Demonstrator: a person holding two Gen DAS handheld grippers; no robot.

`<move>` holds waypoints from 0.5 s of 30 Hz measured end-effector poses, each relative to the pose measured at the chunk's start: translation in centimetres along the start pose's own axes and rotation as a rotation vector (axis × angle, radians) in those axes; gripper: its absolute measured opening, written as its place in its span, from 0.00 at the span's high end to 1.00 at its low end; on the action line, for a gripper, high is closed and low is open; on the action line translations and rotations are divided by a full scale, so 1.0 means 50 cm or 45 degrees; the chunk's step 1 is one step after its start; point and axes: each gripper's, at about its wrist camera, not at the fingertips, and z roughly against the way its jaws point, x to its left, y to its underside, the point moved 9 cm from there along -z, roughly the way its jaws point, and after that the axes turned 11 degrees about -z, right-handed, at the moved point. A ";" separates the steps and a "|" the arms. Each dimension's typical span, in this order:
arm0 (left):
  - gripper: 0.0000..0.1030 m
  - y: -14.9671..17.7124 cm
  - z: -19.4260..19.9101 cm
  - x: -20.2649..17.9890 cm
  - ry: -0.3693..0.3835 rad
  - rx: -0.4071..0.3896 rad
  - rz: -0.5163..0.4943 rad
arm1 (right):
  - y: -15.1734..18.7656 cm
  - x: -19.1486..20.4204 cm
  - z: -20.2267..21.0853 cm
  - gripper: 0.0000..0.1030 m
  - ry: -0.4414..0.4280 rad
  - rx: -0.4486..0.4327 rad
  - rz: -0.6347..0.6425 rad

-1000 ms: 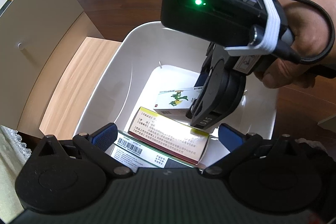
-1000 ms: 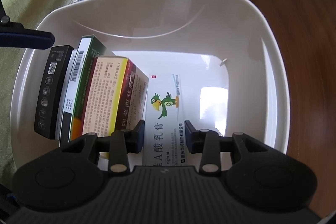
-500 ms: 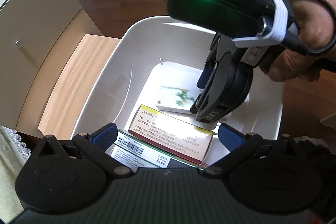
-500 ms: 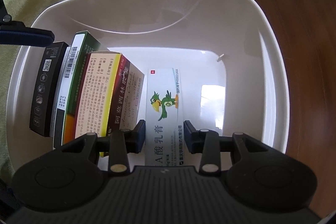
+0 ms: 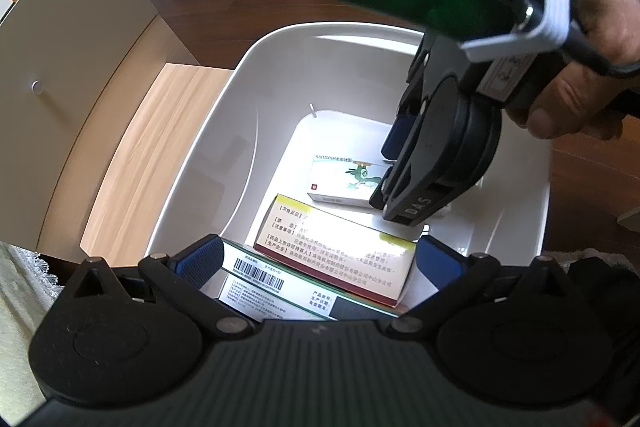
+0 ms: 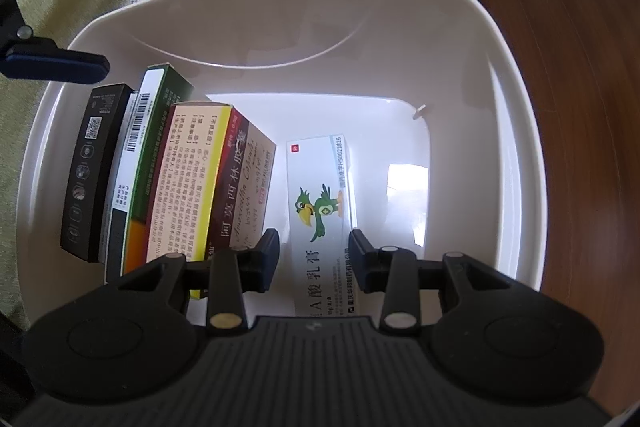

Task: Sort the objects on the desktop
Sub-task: 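Lower the parrot box into the basin and open the right gripper, then lift the right tool from the basin and move toward the sofa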

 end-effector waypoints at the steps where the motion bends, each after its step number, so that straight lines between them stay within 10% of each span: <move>1: 0.00 0.000 0.002 0.000 -0.003 0.000 0.002 | 0.000 0.002 0.004 0.67 -0.006 -0.005 -0.002; 15: 0.00 0.002 0.066 -0.003 -0.079 0.000 0.003 | -0.031 0.010 0.107 0.64 -0.078 -0.126 0.009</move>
